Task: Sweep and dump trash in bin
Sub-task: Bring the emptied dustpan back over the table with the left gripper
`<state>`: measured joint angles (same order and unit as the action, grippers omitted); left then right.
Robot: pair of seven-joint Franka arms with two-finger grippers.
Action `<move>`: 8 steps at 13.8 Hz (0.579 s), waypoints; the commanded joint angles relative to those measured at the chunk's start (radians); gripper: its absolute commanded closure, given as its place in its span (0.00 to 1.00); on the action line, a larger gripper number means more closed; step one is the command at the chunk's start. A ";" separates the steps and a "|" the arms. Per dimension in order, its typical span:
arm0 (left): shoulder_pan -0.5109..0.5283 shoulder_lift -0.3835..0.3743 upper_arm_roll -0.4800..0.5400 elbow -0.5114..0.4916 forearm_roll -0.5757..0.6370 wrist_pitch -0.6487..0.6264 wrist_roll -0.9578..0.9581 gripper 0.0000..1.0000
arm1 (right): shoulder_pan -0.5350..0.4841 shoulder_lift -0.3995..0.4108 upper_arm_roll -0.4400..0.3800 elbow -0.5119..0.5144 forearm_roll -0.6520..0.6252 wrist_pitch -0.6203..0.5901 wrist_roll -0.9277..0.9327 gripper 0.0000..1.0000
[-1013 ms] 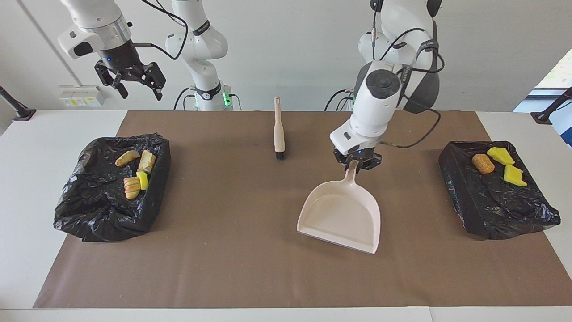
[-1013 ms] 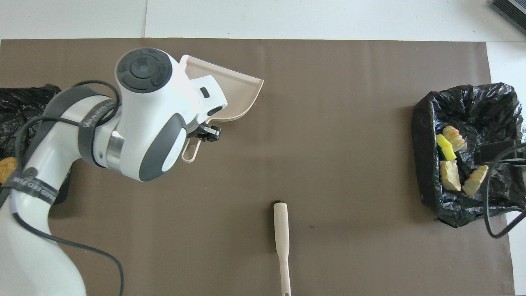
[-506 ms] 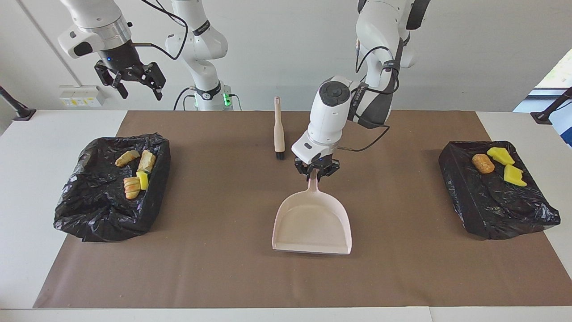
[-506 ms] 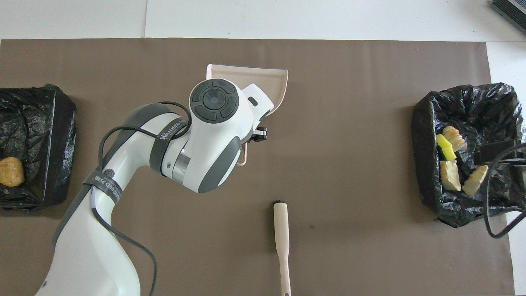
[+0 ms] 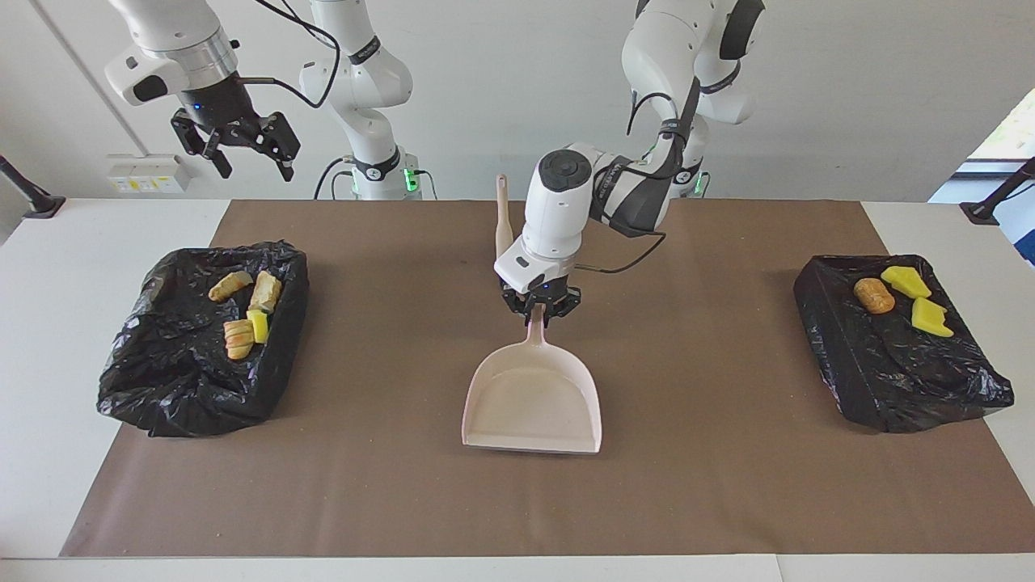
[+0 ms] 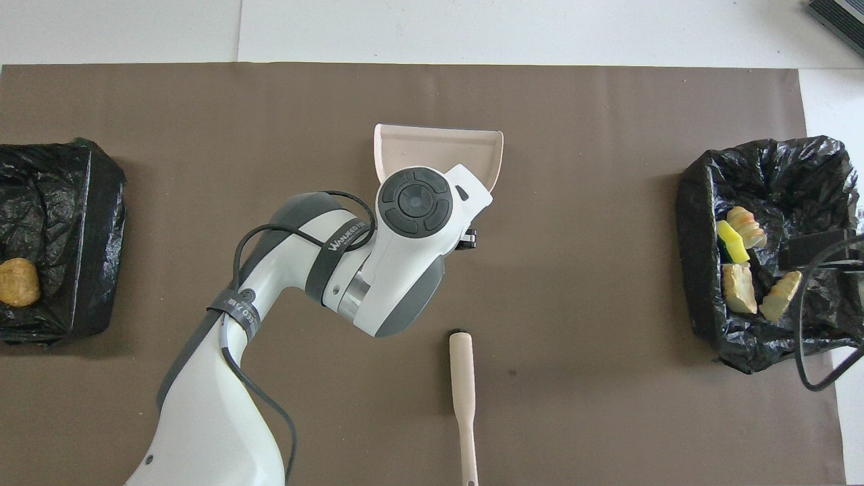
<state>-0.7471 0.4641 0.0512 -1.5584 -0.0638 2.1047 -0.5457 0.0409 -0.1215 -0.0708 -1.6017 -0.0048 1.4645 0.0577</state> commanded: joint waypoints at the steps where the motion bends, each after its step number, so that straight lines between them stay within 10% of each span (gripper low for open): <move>1: -0.026 0.030 0.021 0.012 -0.016 0.030 -0.049 1.00 | -0.019 -0.006 0.014 -0.007 0.011 -0.009 0.007 0.00; 3: -0.035 0.031 0.019 0.003 -0.017 0.038 -0.056 0.94 | -0.019 -0.006 0.014 -0.007 0.011 -0.009 0.007 0.00; 6: -0.040 0.030 0.019 -0.026 -0.017 0.040 -0.060 0.06 | -0.019 -0.006 0.014 -0.007 0.011 -0.009 0.007 0.00; 8: -0.038 0.027 0.021 -0.026 -0.017 0.032 -0.054 0.00 | -0.019 -0.006 0.014 -0.007 0.011 -0.009 0.007 0.00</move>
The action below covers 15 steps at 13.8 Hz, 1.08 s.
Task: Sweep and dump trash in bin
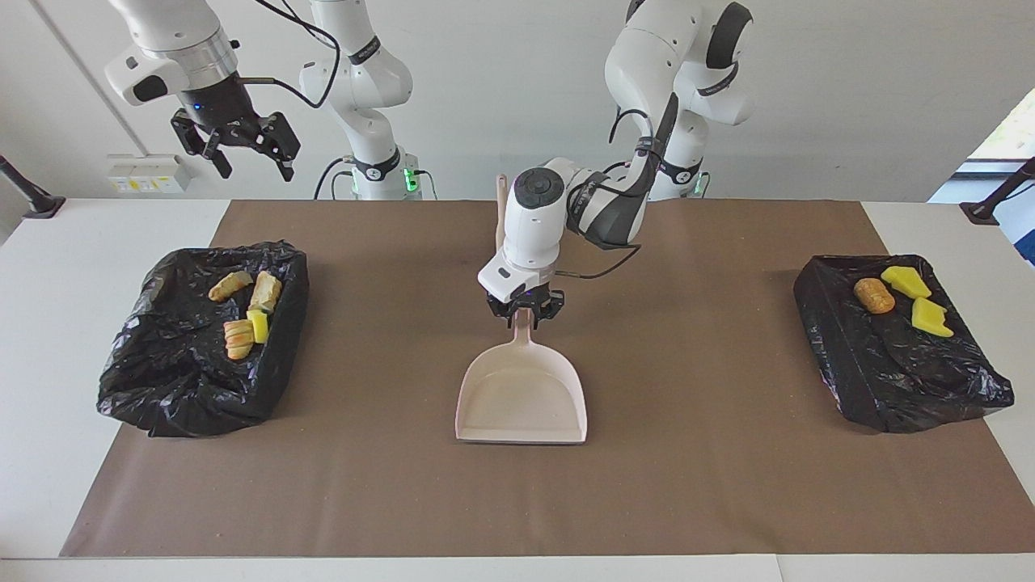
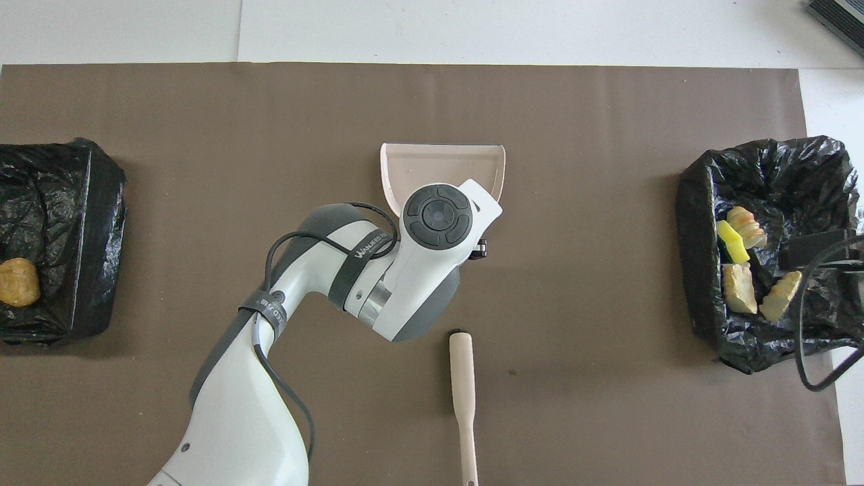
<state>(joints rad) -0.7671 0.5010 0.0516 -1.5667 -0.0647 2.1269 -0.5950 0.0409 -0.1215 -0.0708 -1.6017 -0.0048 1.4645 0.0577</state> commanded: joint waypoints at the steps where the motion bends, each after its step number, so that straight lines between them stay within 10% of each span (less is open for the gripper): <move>1: -0.008 -0.021 0.021 -0.018 -0.017 0.005 0.001 0.00 | -0.019 -0.006 0.014 -0.007 0.011 -0.009 0.007 0.00; 15: 0.405 -0.464 0.053 0.002 0.071 -0.396 0.562 0.00 | -0.019 -0.006 0.014 -0.007 0.011 -0.009 0.007 0.00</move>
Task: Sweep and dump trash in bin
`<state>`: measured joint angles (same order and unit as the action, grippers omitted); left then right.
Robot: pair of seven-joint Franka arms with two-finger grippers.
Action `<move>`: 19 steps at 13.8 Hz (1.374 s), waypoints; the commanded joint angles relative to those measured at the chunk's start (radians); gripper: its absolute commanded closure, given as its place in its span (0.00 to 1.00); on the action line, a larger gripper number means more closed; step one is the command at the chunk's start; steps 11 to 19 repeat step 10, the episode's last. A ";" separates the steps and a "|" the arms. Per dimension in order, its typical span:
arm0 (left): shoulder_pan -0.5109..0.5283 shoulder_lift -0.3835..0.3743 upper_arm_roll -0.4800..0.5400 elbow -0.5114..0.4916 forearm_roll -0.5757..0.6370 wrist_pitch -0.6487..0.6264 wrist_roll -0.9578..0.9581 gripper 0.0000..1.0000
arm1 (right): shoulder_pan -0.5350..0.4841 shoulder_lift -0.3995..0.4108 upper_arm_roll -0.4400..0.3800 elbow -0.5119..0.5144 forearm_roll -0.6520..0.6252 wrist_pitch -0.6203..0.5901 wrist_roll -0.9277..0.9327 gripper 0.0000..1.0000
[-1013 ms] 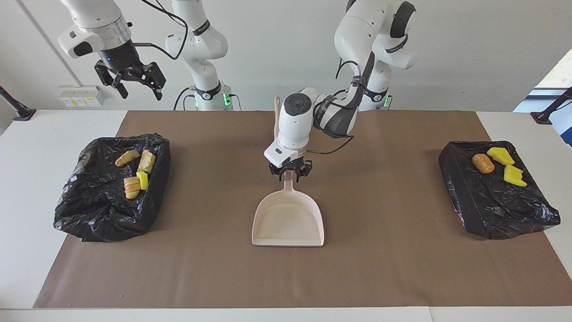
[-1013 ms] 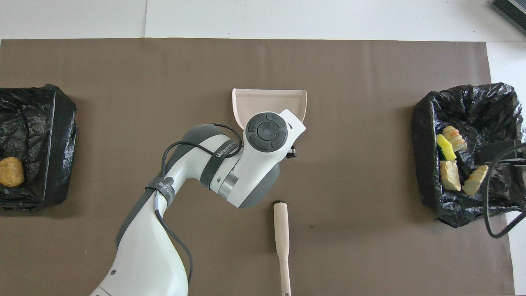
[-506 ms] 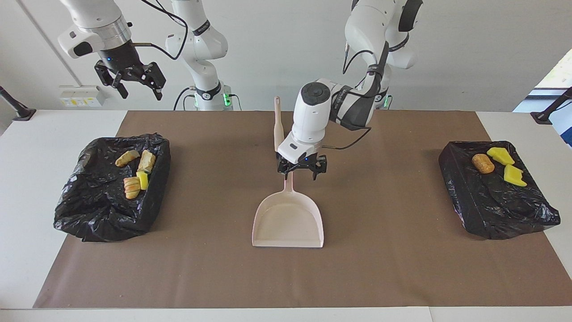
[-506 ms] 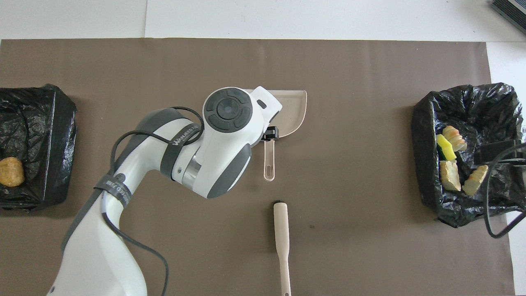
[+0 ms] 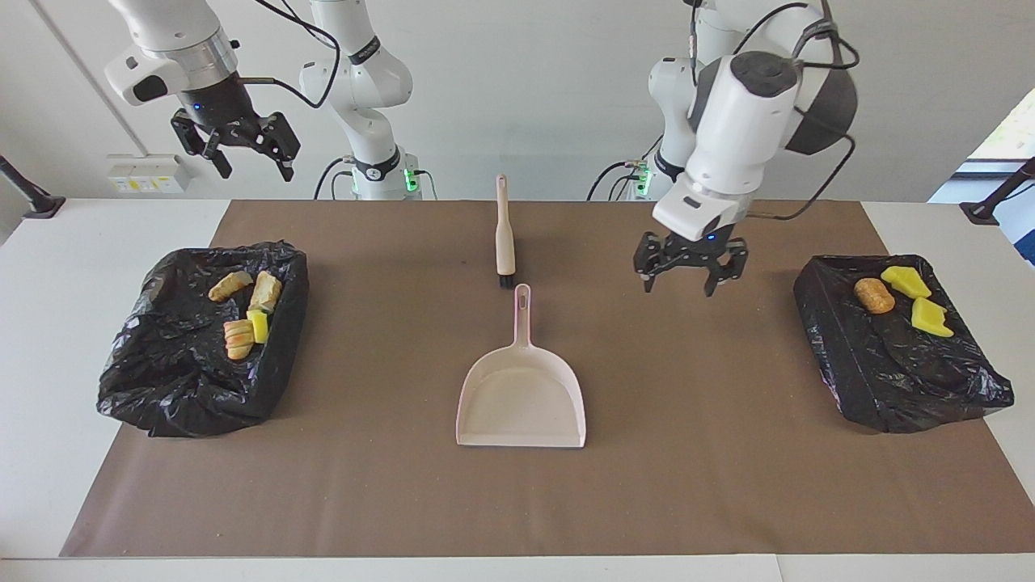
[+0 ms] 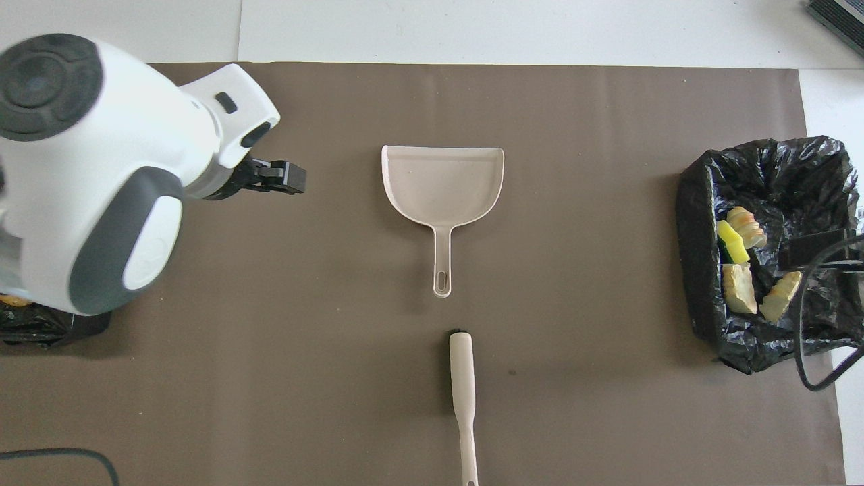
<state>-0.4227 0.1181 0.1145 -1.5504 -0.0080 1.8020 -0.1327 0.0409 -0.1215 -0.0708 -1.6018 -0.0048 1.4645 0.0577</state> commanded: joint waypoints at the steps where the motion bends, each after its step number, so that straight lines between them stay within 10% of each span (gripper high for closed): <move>1: 0.097 -0.110 -0.003 -0.005 0.016 -0.116 0.152 0.00 | -0.019 -0.006 0.014 -0.007 0.011 -0.009 0.007 0.00; 6: 0.265 -0.139 -0.006 0.115 0.003 -0.371 0.306 0.00 | -0.019 -0.006 0.014 -0.007 0.011 -0.009 0.007 0.00; 19: 0.274 -0.182 0.002 0.102 0.002 -0.366 0.314 0.00 | -0.019 -0.006 0.014 -0.007 0.011 -0.009 0.007 0.00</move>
